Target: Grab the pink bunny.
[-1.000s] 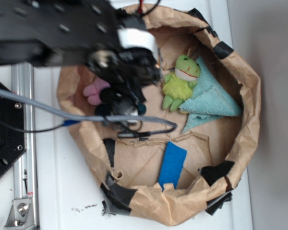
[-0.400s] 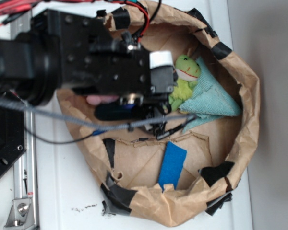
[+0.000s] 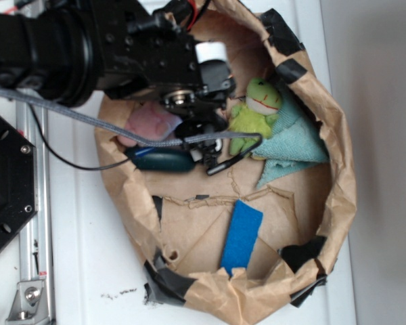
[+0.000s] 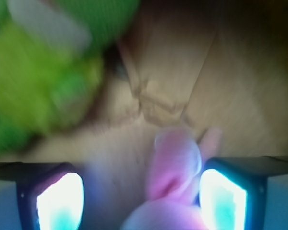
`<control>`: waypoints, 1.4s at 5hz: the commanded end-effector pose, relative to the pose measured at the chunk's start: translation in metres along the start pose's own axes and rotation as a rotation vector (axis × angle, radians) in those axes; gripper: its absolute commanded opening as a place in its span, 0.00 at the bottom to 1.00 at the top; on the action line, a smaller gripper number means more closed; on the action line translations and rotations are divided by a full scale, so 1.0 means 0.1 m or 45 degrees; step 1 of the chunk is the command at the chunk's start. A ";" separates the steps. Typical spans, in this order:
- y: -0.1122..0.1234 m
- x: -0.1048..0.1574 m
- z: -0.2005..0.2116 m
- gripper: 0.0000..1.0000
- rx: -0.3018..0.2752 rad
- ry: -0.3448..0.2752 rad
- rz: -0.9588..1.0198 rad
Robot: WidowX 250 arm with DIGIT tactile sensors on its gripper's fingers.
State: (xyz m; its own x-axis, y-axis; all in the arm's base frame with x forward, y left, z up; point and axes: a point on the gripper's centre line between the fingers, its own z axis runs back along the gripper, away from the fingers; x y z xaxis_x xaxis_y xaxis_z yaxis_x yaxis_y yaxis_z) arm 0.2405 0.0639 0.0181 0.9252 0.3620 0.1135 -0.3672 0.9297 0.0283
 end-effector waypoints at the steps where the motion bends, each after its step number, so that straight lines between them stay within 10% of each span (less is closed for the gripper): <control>1: 0.17 -0.20 -0.02 1.00 0.048 0.044 -0.070; 4: 0.26 -0.47 -0.01 1.00 0.059 0.130 -0.181; 6: 0.22 -0.51 0.01 0.00 0.033 0.173 -0.191; 7: 0.21 -0.42 0.06 0.00 0.022 0.213 -0.200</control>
State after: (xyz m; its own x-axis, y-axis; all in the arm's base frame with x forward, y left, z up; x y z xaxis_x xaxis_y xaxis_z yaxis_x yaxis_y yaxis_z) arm 0.1965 0.0629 0.0182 0.9758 0.2113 -0.0553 -0.2090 0.9769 0.0447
